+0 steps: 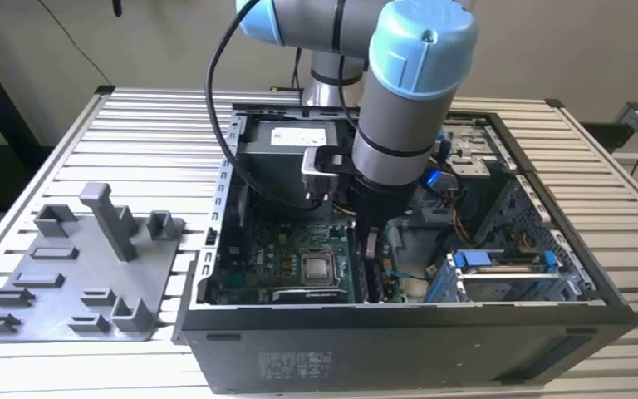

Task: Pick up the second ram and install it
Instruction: 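Press down the second ram until it locks into place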

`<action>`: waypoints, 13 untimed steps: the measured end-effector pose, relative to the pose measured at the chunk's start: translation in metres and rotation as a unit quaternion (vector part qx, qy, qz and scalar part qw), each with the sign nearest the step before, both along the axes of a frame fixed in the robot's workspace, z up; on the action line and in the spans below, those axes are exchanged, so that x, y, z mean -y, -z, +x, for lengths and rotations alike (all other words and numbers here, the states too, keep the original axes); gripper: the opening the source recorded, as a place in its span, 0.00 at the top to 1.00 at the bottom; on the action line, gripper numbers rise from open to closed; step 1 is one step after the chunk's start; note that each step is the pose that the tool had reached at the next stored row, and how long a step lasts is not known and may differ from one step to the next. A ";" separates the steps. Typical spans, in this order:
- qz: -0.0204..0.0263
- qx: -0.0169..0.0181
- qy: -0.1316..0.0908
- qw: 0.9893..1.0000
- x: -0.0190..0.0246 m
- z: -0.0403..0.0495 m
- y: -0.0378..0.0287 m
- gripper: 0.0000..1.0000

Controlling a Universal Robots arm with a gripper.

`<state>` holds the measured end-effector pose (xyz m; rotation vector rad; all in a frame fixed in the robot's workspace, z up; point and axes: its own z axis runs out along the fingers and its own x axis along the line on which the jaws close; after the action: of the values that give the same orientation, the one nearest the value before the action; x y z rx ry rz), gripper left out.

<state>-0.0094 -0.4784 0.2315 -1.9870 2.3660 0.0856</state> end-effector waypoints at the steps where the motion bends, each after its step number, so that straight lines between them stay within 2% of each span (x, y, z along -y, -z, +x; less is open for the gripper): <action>1: 0.000 0.000 0.000 1.000 0.0001 0.0000 -0.0048 0.89; 4: 0.000 0.000 0.000 1.000 0.0002 0.0000 -0.0169 0.89; 13: 0.000 0.000 0.000 1.000 0.0001 0.0000 -0.0402 0.89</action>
<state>-0.0094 -0.4786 0.2717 -1.9874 2.3663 0.0849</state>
